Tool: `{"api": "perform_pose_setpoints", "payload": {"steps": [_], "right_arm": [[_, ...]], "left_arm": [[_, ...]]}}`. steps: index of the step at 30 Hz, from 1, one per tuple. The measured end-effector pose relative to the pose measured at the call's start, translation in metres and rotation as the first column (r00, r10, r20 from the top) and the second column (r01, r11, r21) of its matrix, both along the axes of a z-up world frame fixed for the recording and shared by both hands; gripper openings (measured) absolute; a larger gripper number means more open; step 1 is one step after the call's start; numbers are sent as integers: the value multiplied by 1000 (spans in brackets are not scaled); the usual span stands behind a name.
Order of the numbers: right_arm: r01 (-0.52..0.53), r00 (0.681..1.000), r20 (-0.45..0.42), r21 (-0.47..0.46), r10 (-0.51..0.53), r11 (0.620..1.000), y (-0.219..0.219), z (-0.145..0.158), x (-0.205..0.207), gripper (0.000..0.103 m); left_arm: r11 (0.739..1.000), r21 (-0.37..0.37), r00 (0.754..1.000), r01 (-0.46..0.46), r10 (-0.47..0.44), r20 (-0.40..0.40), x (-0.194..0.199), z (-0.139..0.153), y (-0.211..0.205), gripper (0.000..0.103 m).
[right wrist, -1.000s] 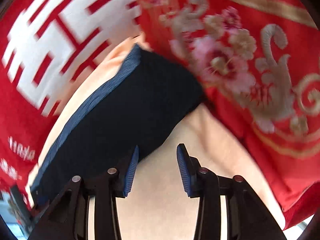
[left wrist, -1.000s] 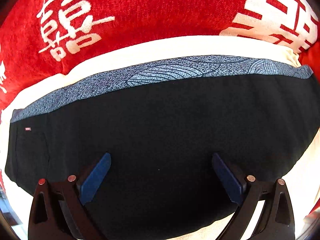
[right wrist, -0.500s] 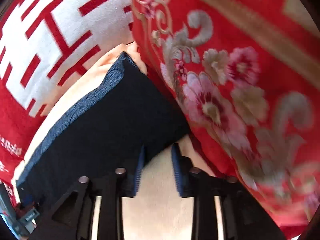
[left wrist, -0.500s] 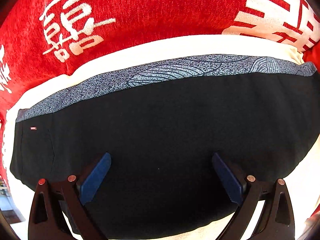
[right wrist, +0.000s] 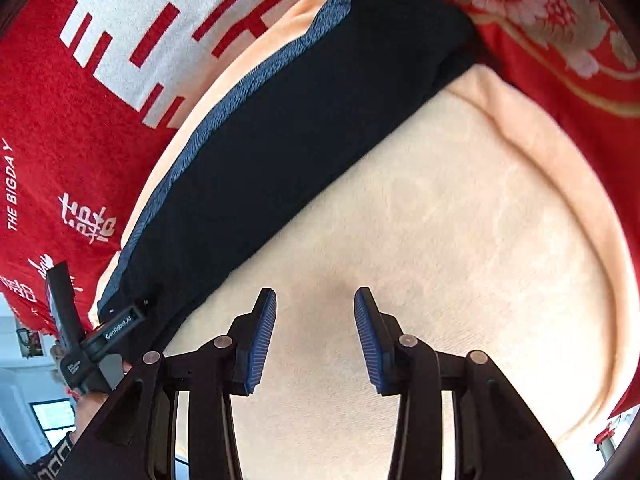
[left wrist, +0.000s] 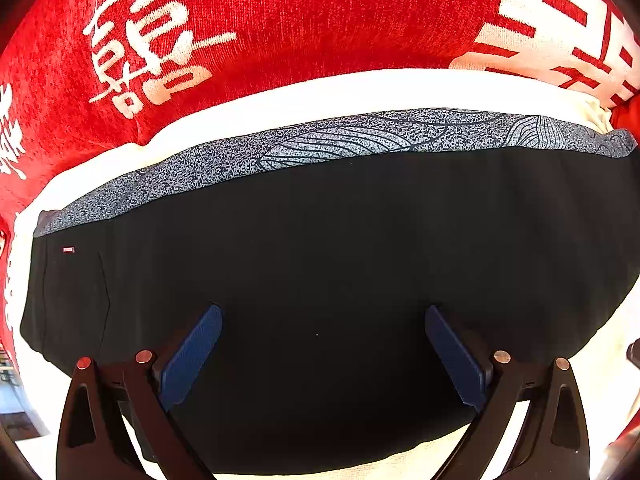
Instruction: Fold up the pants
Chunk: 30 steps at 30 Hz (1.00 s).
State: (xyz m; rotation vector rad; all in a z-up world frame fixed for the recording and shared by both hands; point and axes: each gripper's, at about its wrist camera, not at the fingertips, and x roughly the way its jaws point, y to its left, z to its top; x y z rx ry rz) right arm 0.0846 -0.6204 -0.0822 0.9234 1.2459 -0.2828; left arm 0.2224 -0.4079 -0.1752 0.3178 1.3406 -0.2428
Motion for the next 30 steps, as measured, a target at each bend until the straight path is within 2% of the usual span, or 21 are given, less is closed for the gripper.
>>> {"api": "perform_pose_setpoints", "payload": {"steps": [7, 11, 15, 24, 30], "right_arm": [[6, 1000, -12, 17, -6, 1000, 4, -8, 2, 44], [11, 1000, -11, 22, -11, 1000, 3, -9, 0, 49], [14, 1000, -6, 29, -14, 999, 4, -8, -2, 49], [33, 999, 8, 40, -34, 999, -2, -5, -9, 50], [91, 995, 38, 34, -93, 995, -23, -1, -8, 50]], "left_arm": [[1000, 15, 1000, -2, 2, 3, -2, 2, -2, 102], [999, 32, 1000, 4, -4, 4, -2, 4, -6, 102], [999, 39, 1000, 20, -20, -3, -4, 9, -12, 102], [997, -35, 997, 68, -69, -28, -16, 31, -39, 102], [986, -120, 992, 115, -120, -32, -19, 45, -82, 102]]}}
